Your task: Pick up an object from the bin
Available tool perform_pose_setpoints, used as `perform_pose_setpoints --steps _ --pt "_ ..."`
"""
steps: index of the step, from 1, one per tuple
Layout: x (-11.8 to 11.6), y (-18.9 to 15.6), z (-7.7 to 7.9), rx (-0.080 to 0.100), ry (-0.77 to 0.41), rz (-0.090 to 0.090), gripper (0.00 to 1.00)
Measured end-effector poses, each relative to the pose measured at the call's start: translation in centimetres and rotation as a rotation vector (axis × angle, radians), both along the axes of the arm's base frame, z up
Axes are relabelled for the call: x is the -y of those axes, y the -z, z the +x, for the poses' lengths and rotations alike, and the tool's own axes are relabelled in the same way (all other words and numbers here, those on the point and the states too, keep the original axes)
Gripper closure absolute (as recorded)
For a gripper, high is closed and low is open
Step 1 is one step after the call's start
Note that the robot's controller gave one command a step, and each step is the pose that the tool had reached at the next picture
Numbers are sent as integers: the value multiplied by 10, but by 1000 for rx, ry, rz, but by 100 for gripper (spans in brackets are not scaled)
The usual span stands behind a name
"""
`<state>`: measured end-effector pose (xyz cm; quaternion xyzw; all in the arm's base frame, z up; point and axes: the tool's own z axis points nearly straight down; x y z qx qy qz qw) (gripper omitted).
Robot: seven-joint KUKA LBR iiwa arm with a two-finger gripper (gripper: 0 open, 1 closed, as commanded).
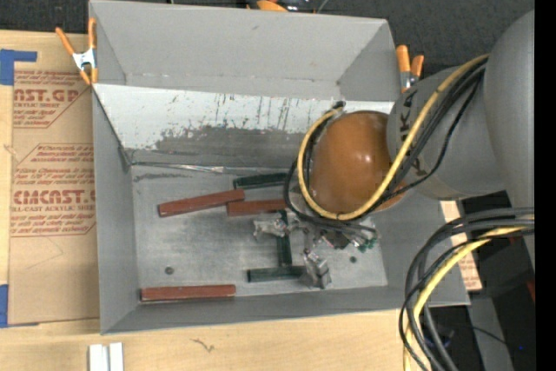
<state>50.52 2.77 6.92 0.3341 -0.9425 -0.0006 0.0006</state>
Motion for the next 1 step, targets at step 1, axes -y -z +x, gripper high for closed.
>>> perform_pose_setpoints --steps 1 --pt "-1 0 0 1 1 0 0"
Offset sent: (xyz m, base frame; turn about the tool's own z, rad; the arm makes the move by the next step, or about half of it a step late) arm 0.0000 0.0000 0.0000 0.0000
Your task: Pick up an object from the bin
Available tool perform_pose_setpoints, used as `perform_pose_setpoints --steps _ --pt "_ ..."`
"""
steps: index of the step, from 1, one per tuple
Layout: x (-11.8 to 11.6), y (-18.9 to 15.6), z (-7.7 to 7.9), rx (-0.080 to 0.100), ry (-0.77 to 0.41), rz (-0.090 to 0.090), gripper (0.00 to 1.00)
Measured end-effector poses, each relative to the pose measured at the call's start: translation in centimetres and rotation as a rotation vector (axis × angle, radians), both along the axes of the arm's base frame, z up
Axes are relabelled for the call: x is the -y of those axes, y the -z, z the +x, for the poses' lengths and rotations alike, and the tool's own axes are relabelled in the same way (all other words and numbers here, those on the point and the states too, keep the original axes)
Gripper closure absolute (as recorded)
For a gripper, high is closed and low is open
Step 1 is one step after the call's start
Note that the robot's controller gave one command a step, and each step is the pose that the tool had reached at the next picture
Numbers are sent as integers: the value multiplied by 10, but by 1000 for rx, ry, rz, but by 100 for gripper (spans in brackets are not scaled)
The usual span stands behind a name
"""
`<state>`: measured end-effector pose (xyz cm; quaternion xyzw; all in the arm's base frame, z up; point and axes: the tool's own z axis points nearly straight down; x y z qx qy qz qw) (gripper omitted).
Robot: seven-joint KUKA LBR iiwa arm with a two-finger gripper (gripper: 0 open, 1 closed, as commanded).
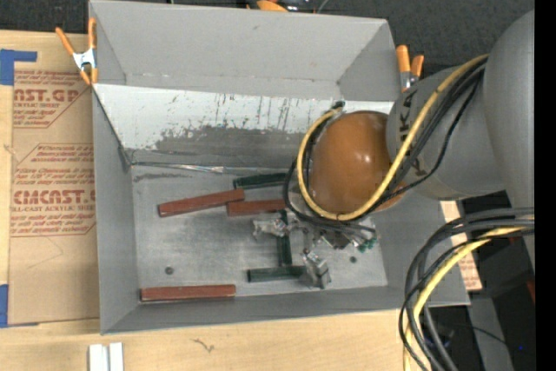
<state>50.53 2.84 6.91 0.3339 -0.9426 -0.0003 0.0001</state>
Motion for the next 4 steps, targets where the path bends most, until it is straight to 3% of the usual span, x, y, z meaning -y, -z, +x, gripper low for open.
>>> perform_pose_setpoints --steps 1,3,4 --pt "-1 -3 2 4 0 0 100" --pt "-2 -69 3 4 1 0 100" --pt "-3 -73 3 2 1 0 100"
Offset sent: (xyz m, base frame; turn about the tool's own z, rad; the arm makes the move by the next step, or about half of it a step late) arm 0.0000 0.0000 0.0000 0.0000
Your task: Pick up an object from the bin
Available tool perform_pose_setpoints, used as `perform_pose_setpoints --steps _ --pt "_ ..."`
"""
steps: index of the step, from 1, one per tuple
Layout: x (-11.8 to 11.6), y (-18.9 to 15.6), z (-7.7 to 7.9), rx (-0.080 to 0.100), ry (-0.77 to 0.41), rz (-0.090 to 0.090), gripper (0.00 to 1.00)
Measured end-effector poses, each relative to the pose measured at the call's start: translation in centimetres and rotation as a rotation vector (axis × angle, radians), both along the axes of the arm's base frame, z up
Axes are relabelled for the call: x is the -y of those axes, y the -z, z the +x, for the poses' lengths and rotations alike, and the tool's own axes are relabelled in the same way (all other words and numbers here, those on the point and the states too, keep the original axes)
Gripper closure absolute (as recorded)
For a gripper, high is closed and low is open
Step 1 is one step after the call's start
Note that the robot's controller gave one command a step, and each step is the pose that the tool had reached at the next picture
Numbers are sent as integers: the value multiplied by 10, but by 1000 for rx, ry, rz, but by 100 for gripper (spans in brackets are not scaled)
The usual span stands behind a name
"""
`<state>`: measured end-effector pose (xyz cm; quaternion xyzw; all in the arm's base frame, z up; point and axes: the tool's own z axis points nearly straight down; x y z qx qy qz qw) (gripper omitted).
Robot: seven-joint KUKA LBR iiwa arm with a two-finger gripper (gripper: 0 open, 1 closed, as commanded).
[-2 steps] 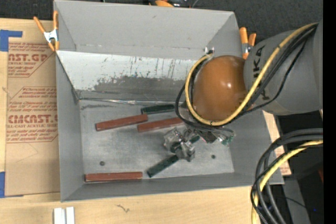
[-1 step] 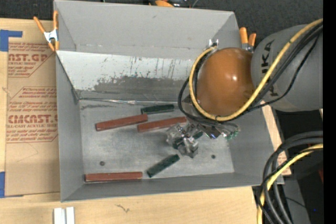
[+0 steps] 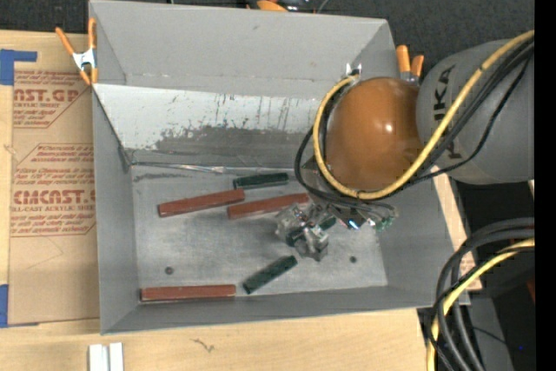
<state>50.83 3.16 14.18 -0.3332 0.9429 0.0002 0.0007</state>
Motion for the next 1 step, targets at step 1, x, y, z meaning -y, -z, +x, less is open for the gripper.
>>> perform_pose_setpoints --steps 1 --pt "-1 -53 1 6 1 0 100"
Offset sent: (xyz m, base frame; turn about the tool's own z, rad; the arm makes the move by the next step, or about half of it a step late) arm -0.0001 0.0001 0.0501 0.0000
